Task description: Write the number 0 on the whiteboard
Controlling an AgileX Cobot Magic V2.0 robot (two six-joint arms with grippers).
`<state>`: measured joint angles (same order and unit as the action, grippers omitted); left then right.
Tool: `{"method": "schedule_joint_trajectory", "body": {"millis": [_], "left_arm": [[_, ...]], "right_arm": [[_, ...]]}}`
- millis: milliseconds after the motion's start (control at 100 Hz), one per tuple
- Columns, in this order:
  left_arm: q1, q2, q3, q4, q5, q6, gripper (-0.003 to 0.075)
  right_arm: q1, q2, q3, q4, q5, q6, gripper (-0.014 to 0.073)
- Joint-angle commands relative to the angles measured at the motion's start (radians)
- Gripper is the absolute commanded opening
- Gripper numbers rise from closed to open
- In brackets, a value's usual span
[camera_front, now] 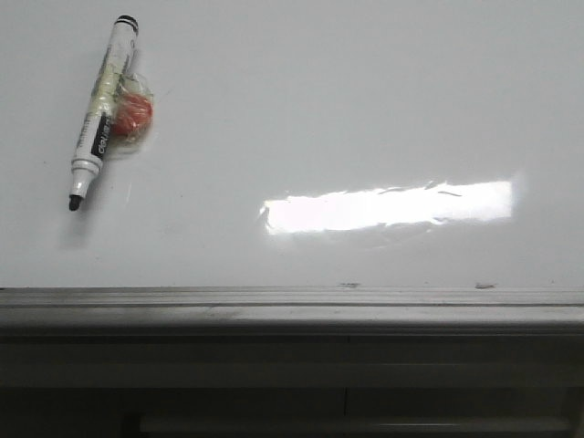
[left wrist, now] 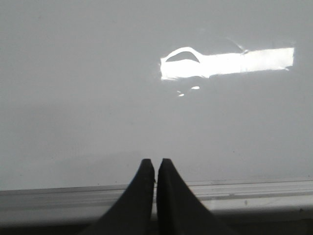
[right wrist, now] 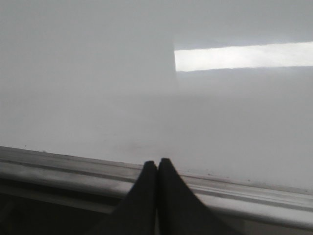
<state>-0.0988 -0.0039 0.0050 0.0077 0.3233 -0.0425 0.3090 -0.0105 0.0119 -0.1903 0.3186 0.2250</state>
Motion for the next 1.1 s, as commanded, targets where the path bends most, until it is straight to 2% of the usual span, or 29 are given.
{"method": "schedule_joint_trajectory", "body": {"millis": [0,210,300,370,420,480,570,690,790,880,990,1030,1090], "left_arm": [[0.001,-0.028,0.032,-0.008,-0.058,-0.003,-0.0020],[0.001,-0.028,0.032,-0.002,-0.058,-0.002,-0.0020],[0.001,-0.028,0.032,-0.032,-0.081,-0.002,-0.0020],[-0.001,-0.028,0.032,-0.196,-0.149,-0.002,-0.0020],[-0.001,-0.028,0.032,-0.399,-0.210,-0.002,-0.0020],[-0.001,-0.028,0.032,-0.543,-0.268,-0.003,-0.0020],[-0.001,-0.028,0.030,-0.836,-0.323,-0.003,-0.0020],[-0.001,-0.028,0.029,-1.037,-0.323,-0.003,-0.0020],[-0.001,-0.028,-0.001,-1.018,-0.261,0.013,-0.0020],[-0.001,-0.010,-0.096,-0.885,-0.094,0.090,-0.0019],[-0.001,0.078,-0.265,-0.683,0.078,0.157,-0.0004],[-0.001,0.117,-0.333,-0.622,0.136,0.176,0.0036],[-0.001,0.202,-0.420,-0.566,0.222,0.225,0.0139]], "right_arm": [[-0.004,-0.020,0.014,-0.002,-0.024,-0.009,-0.0055],[-0.004,-0.020,0.012,-0.031,-0.048,-0.009,-0.0055],[-0.004,-0.020,0.012,-0.049,-0.132,-0.009,-0.0055],[-0.004,-0.020,0.012,-0.029,-0.252,-0.008,-0.0055],[-0.004,-0.020,0.012,-0.006,-0.343,-0.003,-0.0055],[-0.004,-0.020,0.012,0.036,-0.433,0.023,-0.0055],[-0.004,-0.020,0.012,0.115,-0.501,0.073,-0.0055],[-0.004,-0.020,-0.009,0.178,-0.498,0.139,-0.0055],[0.000,-0.018,-0.082,0.178,-0.377,0.139,-0.0055],[0.000,-0.009,-0.191,0.176,-0.151,0.126,-0.0054],[0.000,0.039,-0.343,0.176,0.066,0.006,-0.0022],[0.000,0.059,-0.393,0.176,0.109,-0.041,0.0012],[0.000,0.101,-0.451,0.176,0.152,-0.086,0.0094]]}}
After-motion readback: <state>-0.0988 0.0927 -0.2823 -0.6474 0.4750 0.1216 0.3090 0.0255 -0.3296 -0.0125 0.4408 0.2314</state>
